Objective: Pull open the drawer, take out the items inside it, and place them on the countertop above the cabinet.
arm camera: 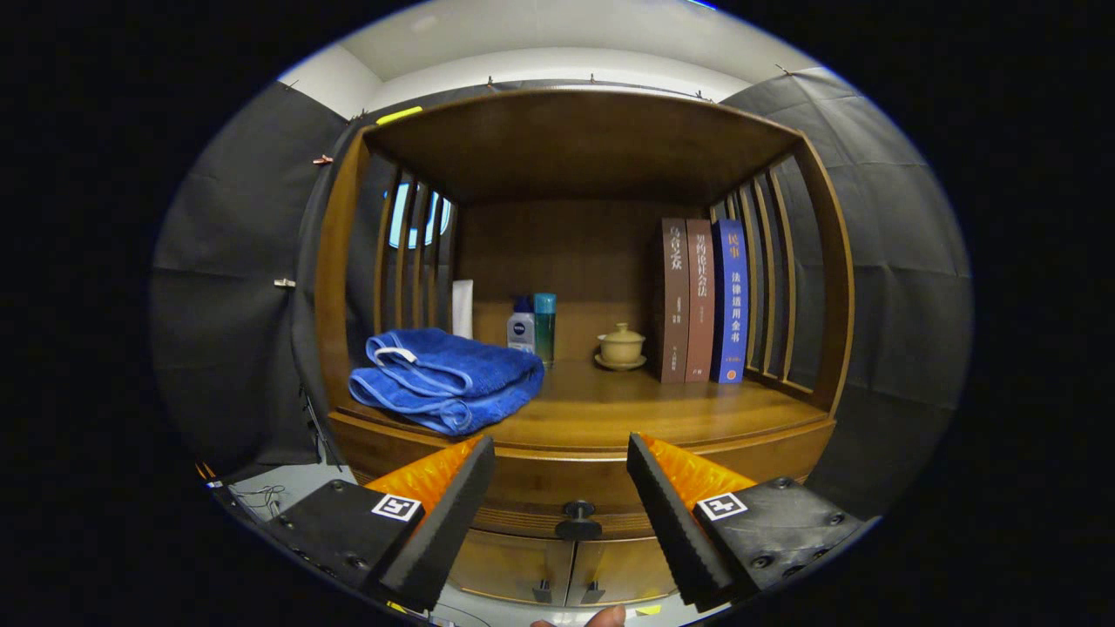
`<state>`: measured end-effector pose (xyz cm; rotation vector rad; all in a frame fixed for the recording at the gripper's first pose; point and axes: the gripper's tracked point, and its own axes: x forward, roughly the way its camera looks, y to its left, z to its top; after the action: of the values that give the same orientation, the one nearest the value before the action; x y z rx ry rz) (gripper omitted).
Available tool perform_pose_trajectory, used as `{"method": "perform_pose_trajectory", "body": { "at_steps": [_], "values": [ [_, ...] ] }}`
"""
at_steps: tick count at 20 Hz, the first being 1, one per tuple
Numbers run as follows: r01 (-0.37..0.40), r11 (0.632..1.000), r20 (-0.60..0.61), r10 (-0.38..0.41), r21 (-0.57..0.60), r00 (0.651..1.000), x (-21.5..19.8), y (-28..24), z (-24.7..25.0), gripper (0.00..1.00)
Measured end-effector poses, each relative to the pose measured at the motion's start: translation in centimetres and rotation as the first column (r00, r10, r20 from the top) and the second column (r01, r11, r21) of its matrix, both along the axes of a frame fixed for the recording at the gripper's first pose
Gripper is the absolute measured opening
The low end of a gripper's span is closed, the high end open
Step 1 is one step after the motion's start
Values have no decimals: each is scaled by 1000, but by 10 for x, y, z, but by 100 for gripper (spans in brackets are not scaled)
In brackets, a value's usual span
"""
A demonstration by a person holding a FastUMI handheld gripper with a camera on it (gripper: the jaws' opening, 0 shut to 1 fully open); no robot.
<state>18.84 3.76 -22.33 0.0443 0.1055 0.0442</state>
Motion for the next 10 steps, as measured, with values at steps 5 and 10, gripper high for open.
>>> {"method": "perform_pose_trajectory", "body": {
  "at_steps": [5,10],
  "values": [
    [24,1000,-83,-24,-6,996,22,-6,-47,99],
    [30,999,-152,-27,18,988,27,-8,-88,99]
  ]
}}
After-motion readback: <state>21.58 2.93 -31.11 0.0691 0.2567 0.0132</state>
